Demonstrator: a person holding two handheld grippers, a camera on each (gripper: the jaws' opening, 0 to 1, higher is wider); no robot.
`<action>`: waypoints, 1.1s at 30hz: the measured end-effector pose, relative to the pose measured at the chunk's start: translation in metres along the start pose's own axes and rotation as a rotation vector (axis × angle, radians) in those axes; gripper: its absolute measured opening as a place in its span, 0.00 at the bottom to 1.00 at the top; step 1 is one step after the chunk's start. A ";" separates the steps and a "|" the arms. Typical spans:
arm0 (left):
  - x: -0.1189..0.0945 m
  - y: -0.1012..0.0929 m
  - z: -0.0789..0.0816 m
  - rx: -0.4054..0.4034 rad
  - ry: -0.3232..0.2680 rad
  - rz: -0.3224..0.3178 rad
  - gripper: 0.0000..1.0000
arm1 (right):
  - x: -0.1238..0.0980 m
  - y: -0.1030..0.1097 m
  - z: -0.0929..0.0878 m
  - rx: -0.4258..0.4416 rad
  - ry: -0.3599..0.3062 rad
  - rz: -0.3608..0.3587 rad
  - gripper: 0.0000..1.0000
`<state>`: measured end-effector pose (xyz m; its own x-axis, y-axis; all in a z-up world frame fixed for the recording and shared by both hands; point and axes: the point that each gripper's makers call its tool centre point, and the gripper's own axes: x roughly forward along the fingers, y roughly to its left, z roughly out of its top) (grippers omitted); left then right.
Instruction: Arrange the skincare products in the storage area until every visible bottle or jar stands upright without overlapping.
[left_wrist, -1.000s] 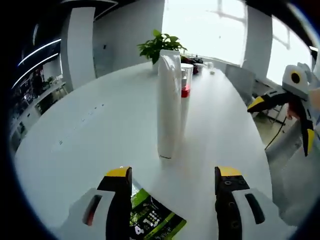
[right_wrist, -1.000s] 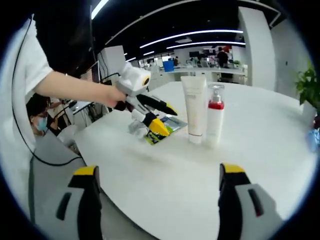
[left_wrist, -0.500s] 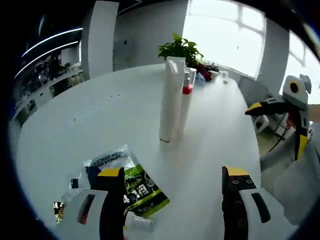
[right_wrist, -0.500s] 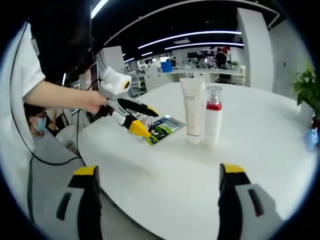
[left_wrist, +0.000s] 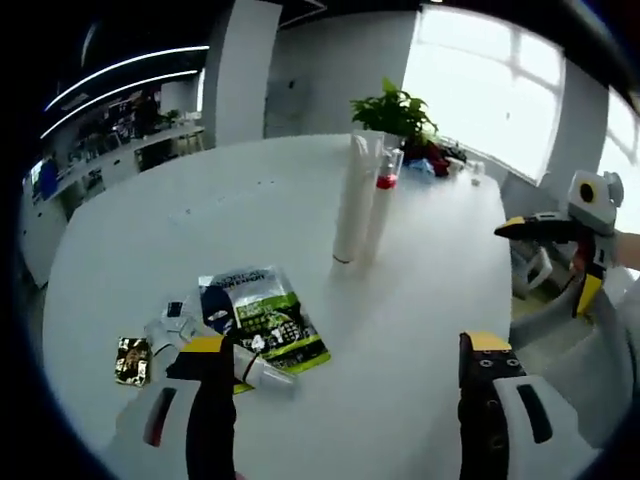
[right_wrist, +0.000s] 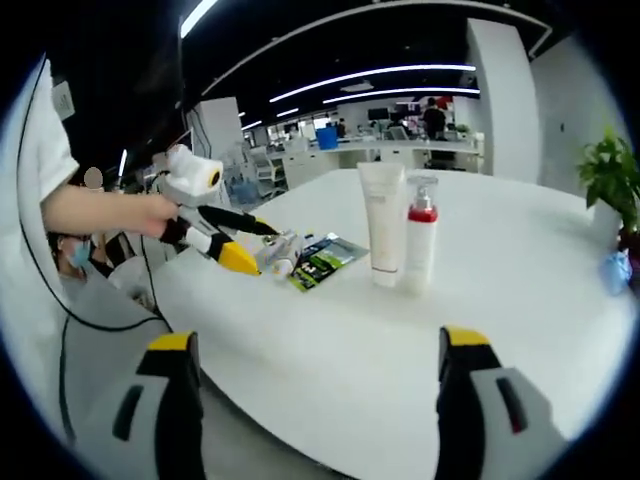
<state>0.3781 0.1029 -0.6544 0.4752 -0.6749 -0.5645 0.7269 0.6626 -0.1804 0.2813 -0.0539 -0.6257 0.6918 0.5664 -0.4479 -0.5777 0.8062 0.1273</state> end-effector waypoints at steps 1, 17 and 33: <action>-0.002 -0.001 -0.001 -0.003 -0.001 0.004 0.92 | -0.001 0.001 0.000 0.001 -0.001 -0.001 1.00; -0.066 -0.009 -0.024 -0.100 -0.062 0.124 0.97 | -0.014 0.003 -0.004 0.012 -0.020 -0.074 1.00; -0.116 -0.016 -0.053 -0.179 -0.148 0.270 0.97 | -0.017 0.004 0.014 0.018 -0.083 -0.166 0.98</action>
<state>0.2851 0.1879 -0.6289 0.7145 -0.4984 -0.4910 0.4727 0.8613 -0.1863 0.2733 -0.0581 -0.6048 0.8106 0.4371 -0.3897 -0.4454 0.8922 0.0743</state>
